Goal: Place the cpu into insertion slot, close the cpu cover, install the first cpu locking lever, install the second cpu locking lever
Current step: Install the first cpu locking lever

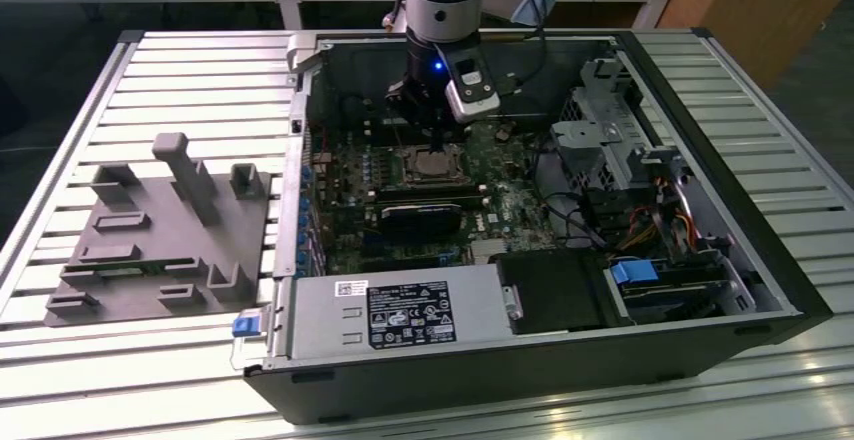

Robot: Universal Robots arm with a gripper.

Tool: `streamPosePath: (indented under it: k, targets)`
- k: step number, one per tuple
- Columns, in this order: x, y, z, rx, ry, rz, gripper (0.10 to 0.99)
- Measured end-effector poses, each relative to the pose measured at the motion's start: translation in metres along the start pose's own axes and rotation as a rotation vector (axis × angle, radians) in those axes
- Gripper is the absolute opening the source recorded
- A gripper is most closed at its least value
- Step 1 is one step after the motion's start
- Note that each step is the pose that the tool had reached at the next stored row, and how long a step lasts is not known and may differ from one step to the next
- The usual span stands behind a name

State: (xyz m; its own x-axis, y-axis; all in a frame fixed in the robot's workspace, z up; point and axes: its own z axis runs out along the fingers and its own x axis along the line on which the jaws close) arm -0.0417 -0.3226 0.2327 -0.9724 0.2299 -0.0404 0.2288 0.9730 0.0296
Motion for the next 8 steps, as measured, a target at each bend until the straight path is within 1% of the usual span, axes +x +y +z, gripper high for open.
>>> streamPosePath:
  k: [5,8]
  targets:
    - [0.0,0.0,0.0,0.0,0.0,0.0,0.102]
    - [0.0021,-0.0005,-0.0001,0.0,0.0,0.0,0.102]
